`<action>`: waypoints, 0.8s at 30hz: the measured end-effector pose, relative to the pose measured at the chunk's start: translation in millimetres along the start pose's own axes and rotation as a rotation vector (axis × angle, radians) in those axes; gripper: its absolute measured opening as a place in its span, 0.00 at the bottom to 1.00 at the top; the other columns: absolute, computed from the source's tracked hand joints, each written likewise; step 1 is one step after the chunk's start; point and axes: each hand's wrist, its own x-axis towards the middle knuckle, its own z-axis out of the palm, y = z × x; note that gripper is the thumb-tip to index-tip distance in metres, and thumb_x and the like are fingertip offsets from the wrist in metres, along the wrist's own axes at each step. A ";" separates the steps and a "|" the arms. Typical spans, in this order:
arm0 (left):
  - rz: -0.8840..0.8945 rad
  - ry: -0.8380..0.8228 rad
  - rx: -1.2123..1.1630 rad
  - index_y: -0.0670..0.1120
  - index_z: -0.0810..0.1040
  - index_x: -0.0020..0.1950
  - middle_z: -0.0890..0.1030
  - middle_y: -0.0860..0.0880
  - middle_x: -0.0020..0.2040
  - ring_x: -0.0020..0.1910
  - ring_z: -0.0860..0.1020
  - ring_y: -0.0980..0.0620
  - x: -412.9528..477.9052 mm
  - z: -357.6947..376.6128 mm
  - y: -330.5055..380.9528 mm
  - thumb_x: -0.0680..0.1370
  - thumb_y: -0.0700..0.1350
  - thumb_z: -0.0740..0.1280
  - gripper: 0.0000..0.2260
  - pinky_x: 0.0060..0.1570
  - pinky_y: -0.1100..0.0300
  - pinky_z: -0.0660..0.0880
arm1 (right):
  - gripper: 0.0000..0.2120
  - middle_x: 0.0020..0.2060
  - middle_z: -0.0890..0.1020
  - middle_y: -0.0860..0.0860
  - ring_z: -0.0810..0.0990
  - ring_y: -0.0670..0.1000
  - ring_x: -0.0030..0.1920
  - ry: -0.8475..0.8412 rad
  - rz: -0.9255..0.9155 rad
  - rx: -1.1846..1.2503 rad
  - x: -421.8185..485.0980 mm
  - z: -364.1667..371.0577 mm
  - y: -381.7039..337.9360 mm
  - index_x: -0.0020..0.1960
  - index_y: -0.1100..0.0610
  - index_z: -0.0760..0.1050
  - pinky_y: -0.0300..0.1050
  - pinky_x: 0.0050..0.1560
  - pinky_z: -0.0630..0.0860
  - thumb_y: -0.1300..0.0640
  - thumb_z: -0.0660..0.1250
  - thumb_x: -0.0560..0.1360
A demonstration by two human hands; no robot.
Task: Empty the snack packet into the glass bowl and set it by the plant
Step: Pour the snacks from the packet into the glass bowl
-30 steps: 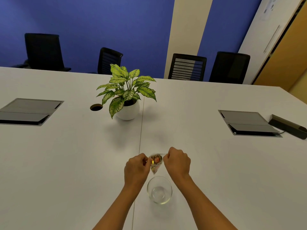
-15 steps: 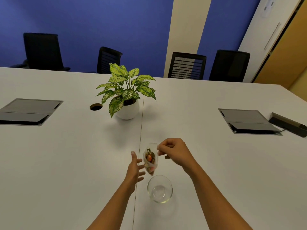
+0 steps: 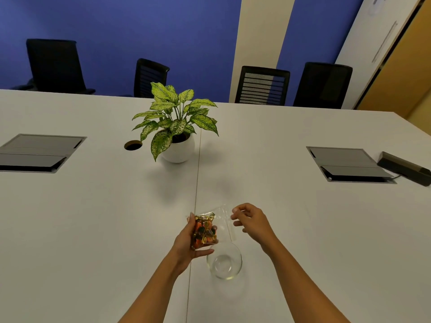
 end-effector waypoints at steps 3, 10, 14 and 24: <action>0.001 0.085 0.164 0.49 0.71 0.69 0.81 0.42 0.61 0.56 0.82 0.42 -1.0 -2.5 -7.1 0.75 0.66 0.54 0.30 0.47 0.46 0.83 | 0.09 0.41 0.87 0.47 0.84 0.45 0.42 -0.050 0.095 0.020 0.6 6.0 13.6 0.48 0.52 0.82 0.37 0.39 0.73 0.48 0.66 0.77; 0.072 0.086 0.445 0.56 0.74 0.59 0.81 0.47 0.57 0.51 0.82 0.50 -2.8 -9.1 -22.3 0.74 0.66 0.54 0.22 0.40 0.53 0.84 | 0.04 0.41 0.84 0.47 0.81 0.41 0.39 -0.112 0.193 0.013 0.0 16.6 49.2 0.47 0.52 0.82 0.33 0.36 0.71 0.57 0.74 0.72; 0.099 0.069 0.538 0.59 0.74 0.57 0.80 0.53 0.54 0.52 0.80 0.53 -0.9 -13.2 -27.2 0.75 0.65 0.55 0.18 0.39 0.55 0.82 | 0.01 0.40 0.83 0.46 0.79 0.42 0.40 -0.111 0.222 0.028 1.5 22.6 67.4 0.45 0.53 0.81 0.33 0.37 0.71 0.57 0.73 0.74; 0.122 0.117 0.643 0.53 0.74 0.61 0.79 0.49 0.57 0.54 0.79 0.49 0.1 -13.5 -30.9 0.80 0.58 0.56 0.15 0.39 0.54 0.81 | 0.02 0.42 0.83 0.50 0.80 0.47 0.43 -0.074 0.229 -0.022 6.4 34.8 86.9 0.45 0.57 0.83 0.42 0.51 0.76 0.60 0.73 0.73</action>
